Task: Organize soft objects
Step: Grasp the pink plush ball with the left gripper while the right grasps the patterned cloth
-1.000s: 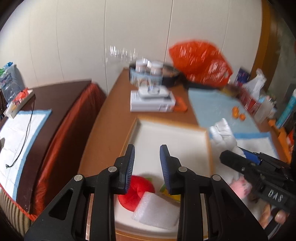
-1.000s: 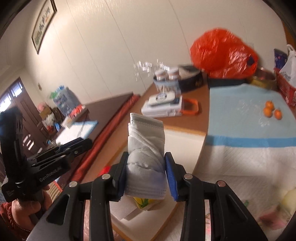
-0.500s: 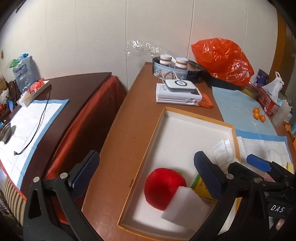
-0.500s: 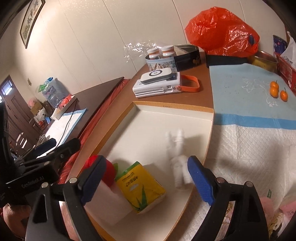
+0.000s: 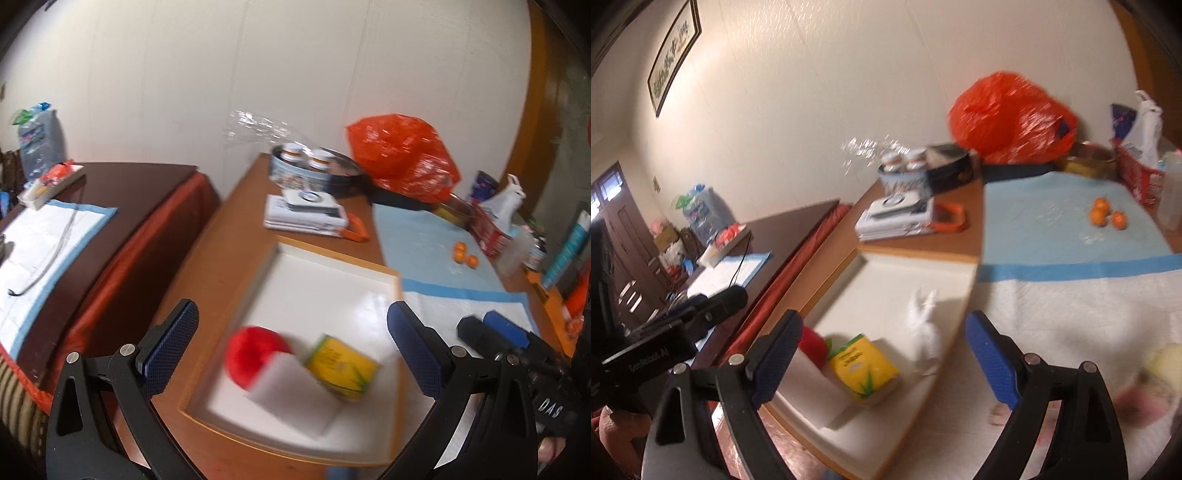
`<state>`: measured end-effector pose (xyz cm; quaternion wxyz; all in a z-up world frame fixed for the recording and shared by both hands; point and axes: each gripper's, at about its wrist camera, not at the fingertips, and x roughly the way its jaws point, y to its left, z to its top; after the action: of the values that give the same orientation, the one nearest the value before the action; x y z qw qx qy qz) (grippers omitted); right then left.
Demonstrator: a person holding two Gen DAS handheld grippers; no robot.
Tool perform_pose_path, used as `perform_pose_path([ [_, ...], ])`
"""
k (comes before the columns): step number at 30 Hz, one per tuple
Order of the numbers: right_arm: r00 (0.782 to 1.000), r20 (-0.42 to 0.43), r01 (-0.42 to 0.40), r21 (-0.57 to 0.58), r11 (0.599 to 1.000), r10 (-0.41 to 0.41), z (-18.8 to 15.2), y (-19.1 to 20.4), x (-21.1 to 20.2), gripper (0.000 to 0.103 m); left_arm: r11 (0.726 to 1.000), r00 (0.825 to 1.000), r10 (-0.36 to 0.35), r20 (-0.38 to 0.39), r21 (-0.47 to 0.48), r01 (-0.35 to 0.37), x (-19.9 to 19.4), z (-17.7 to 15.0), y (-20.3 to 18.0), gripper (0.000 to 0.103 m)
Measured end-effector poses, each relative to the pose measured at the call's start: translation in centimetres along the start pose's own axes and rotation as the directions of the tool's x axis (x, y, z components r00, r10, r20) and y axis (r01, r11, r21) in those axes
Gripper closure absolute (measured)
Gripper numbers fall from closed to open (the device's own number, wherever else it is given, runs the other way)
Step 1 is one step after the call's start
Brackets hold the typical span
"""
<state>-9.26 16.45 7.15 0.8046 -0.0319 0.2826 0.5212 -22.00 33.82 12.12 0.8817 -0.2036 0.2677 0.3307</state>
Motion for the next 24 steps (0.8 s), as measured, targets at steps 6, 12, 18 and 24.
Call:
perform_pose_path([
  [6, 0.995, 0.063, 0.072, 0.071, 0.995, -0.077, 0.3, -6.1, -4.4, 0.013, 0.995, 0.994, -0.074, -0.083, 0.064, 0.079, 1.5, -1.7, -5.6, 0.000],
  [12, 0.969, 0.109, 0.193, 0.212, 0.958, -0.220, 0.0, -15.0, -9.4, 0.013, 0.971, 0.970, -0.122, -0.211, 0.179, 0.161, 3.6, -5.3, -13.4, 0.000],
  [18, 0.936, 0.092, 0.293, 0.329, 0.898, -0.340, -2.1, -22.7, -13.6, 0.013, 0.944, 0.956, -0.106, -0.275, 0.274, 0.184, 6.2, -8.3, -19.1, 0.000],
  [24, 0.904, 0.045, 0.371, 0.413, 0.832, -0.425, -5.0, -28.7, -16.6, 0.012, 0.951, 0.948, -0.068, -0.311, 0.266, 0.155, 9.1, -9.4, -20.8, 0.000],
])
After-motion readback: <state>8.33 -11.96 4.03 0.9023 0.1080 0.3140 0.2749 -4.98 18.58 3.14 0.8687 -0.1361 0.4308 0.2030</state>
